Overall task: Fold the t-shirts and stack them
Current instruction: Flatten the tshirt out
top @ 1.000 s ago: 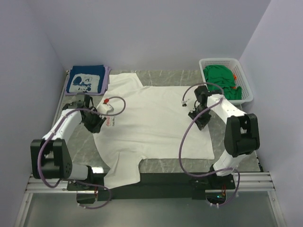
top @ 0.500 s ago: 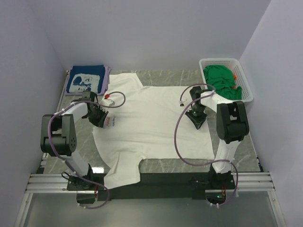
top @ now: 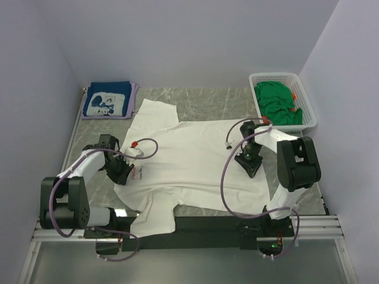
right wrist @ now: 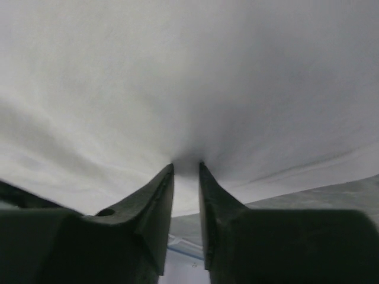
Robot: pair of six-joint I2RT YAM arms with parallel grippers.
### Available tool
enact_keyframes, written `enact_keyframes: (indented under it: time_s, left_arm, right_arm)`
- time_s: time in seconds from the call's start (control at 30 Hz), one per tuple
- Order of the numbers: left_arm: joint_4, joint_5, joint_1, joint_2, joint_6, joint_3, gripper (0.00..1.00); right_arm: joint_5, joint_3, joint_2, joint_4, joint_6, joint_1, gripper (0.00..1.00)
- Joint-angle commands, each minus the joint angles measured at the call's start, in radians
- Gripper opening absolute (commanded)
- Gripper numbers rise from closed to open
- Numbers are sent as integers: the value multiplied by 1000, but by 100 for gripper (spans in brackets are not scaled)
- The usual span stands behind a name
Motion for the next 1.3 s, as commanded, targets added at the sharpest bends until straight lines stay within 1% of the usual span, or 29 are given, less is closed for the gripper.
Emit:
enact_keyframes:
  time_s: [0.0, 0.07, 0.1, 0.13, 0.17, 0.2, 0.23, 0.27, 0.3, 0.33, 0.37, 0.4, 0.43, 0.47, 0.5, 0.53, 0.6, 0.67, 0.77, 0.83, 1.0, 1.17, 1.27]
  left_arm:
    - [-79, 66, 3, -27, 28, 72, 31]
    - [-76, 107, 6, 7, -4, 192, 41]
    - [-68, 162, 6, 21, -28, 238, 43]
    - [-61, 187, 6, 39, -44, 335, 45]
    - [-50, 214, 6, 76, -62, 385, 52]
    - [-6, 240, 7, 99, -108, 433, 55]
    - [20, 253, 6, 122, -137, 517, 57]
    - [42, 259, 6, 177, -162, 561, 62]
    - [69, 261, 7, 209, -186, 603, 64]
    - [109, 259, 7, 276, -234, 685, 65]
    - [126, 261, 7, 312, -257, 726, 65]
    - [145, 258, 9, 344, -304, 765, 66]
    - [196, 245, 9, 398, -327, 821, 66]
    - [214, 247, 9, 421, -346, 845, 66]
    - [231, 248, 9, 442, -373, 868, 65]
    - [273, 250, 9, 476, -387, 899, 65]
    - [306, 244, 7, 505, -424, 924, 65]
    - [333, 241, 7, 547, -443, 959, 65]
    - [363, 241, 7, 585, -464, 982, 64]
    - [372, 236, 4, 605, -472, 988, 64]
    - [402, 221, -1, 625, -469, 975, 64]
    - [413, 221, 1, 653, -478, 974, 64]
    - [427, 210, -1, 683, -499, 994, 66]
  right_arm:
    - [-107, 98, -48, -90, -34, -10, 34]
    - [-132, 188, -36, -99, -10, -22, 39]
    - [-141, 283, -26, -93, 18, -36, 44]
    - [-144, 333, -13, -88, 29, -44, 45]
    - [-143, 380, 19, -83, 39, -50, 46]
    - [-140, 467, 37, -59, 55, -56, 50]
    - [-125, 512, 56, -47, 87, -68, 51]
    - [-114, 554, 100, -15, 99, -74, 53]
    - [-97, 627, 125, 1, 113, -79, 58]
    - [-71, 664, 176, 16, 130, -91, 58]
    - [-60, 698, 206, 28, 141, -97, 59]
    - [-49, 770, 238, 50, 165, -102, 59]
    - [-43, 808, 305, 56, 177, -114, 59]
    - [-42, 853, 342, 53, 190, -120, 59]
    - [-36, 937, 378, 50, 208, -125, 58]
    - [-40, 974, 442, 49, 237, -127, 58]
    - [-8, 1064, 497, 51, 281, -128, 57]
    - [41, 1106, 559, 81, 303, -130, 56]
    - [79, 1112, 603, 119, 331, -133, 55]
    - [113, 1122, 638, 128, 354, -133, 54]
    - [141, 1108, 683, 125, 394, -139, 52]
    - [89, 1097, 718, 87, 429, -143, 52]
    - [86, 1096, 737, 62, 444, -145, 51]
